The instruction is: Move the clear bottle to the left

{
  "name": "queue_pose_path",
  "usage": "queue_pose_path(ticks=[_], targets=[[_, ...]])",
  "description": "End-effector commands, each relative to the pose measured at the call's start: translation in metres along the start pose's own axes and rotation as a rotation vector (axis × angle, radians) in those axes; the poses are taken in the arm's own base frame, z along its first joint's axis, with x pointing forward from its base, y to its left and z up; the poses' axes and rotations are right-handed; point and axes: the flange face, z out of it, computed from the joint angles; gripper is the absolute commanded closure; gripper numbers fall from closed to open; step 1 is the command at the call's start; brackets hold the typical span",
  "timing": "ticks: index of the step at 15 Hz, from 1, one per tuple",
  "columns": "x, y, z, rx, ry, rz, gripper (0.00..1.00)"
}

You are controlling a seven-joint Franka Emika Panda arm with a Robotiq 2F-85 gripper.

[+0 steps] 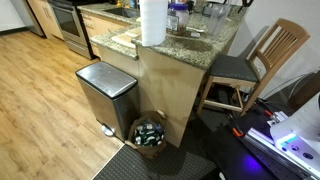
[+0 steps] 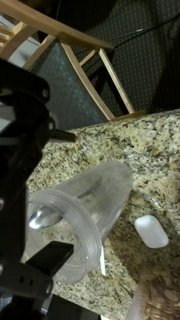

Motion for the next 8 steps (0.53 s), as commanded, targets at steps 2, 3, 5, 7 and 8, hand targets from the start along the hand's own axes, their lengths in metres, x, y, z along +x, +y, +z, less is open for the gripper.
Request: queue_pose_path(ticks=[2, 3, 5, 7, 8], targets=[[0.002, 0.002, 0.004, -0.008, -0.004, 0.016, 0.00], [0.002, 0.004, 0.009, -0.008, -0.017, 0.018, 0.00], [-0.001, 0.005, 0.012, -0.005, -0.016, 0.013, 0.00], [0.001, 0.002, 0.004, -0.008, -0.008, 0.005, 0.00], [0.001, 0.002, 0.004, -0.008, -0.007, 0.004, 0.00]])
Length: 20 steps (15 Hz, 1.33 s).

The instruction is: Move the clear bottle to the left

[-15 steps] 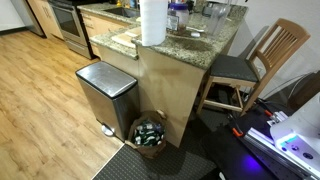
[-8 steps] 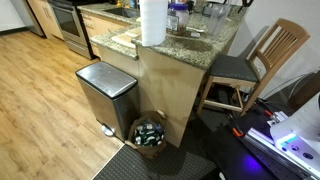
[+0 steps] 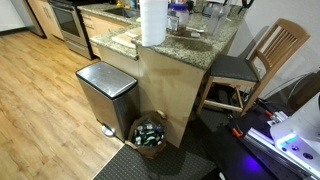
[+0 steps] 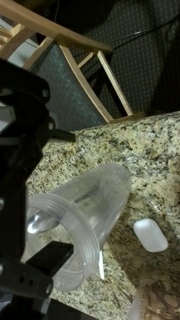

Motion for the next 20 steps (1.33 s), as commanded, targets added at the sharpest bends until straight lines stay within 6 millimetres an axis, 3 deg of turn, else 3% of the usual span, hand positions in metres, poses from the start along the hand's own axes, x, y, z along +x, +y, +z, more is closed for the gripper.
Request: queue_pose_path(ticks=[1, 7, 12, 16, 20], targets=[[0.000, 0.000, 0.000, 0.000, -0.001, -0.001, 0.00], [0.004, -0.004, 0.001, 0.039, 0.058, 0.122, 0.00], [0.003, -0.005, -0.005, 0.033, 0.046, 0.114, 0.00], [0.009, 0.000, 0.027, 0.003, 0.029, 0.120, 0.00], [0.010, -0.010, 0.035, 0.079, 0.077, 0.100, 0.00]])
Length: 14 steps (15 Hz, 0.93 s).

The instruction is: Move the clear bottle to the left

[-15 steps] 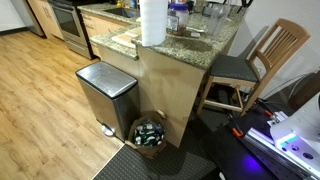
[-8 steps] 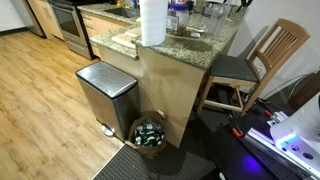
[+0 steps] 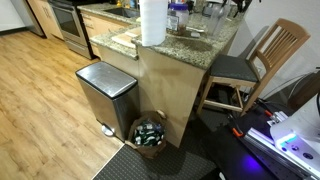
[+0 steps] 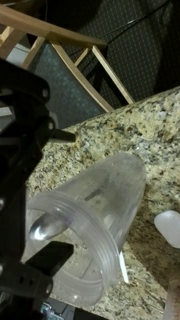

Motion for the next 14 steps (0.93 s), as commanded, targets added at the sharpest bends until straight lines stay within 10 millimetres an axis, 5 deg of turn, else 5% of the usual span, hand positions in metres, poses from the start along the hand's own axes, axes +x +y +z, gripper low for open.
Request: queue_pose_path(ticks=[1, 2, 3, 6, 14], targets=[[0.000, -0.007, 0.011, 0.049, 0.015, -0.011, 0.00], [0.000, -0.007, 0.015, 0.039, 0.020, -0.010, 0.00], [0.000, -0.005, 0.020, 0.023, 0.009, 0.002, 0.25], [-0.002, 0.001, 0.025, -0.033, -0.033, 0.016, 0.41], [-0.016, 0.000, -0.006, -0.242, -0.076, -0.061, 0.99]])
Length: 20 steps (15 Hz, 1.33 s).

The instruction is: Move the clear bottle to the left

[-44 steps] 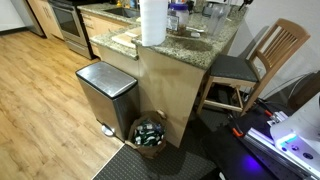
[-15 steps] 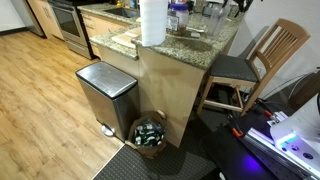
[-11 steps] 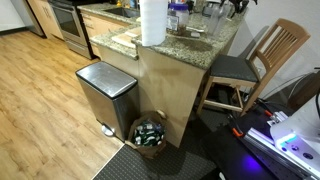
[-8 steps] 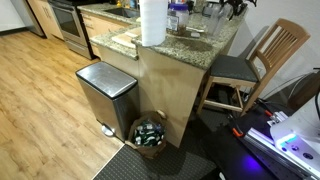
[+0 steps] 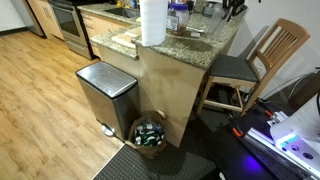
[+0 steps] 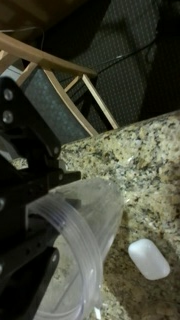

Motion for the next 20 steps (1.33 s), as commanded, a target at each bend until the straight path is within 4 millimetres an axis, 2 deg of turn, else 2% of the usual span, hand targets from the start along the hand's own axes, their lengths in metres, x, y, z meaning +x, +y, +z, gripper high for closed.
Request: queue_pose_path(ticks=[1, 4, 6, 8, 9, 12, 15, 17, 18, 19, 20], targets=[[-0.003, 0.003, -0.026, -0.144, 0.016, -0.049, 1.00], [-0.004, 0.007, -0.055, -0.219, 0.029, -0.086, 0.99], [-0.008, 0.006, -0.076, -0.206, 0.029, -0.123, 0.98], [-0.018, 0.004, -0.090, -0.157, 0.005, -0.178, 0.98], [-0.029, 0.002, -0.093, -0.118, -0.028, -0.225, 0.98], [-0.070, -0.008, -0.083, -0.077, -0.152, -0.337, 0.98], [-0.128, -0.018, -0.055, -0.100, -0.249, -0.478, 0.98], [-0.157, -0.023, -0.036, -0.135, -0.239, -0.538, 0.98], [-0.142, -0.022, -0.048, -0.122, -0.230, -0.484, 0.98], [-0.153, -0.023, -0.041, -0.137, -0.238, -0.495, 0.93], [-0.155, -0.024, -0.039, -0.141, -0.239, -0.494, 0.93]])
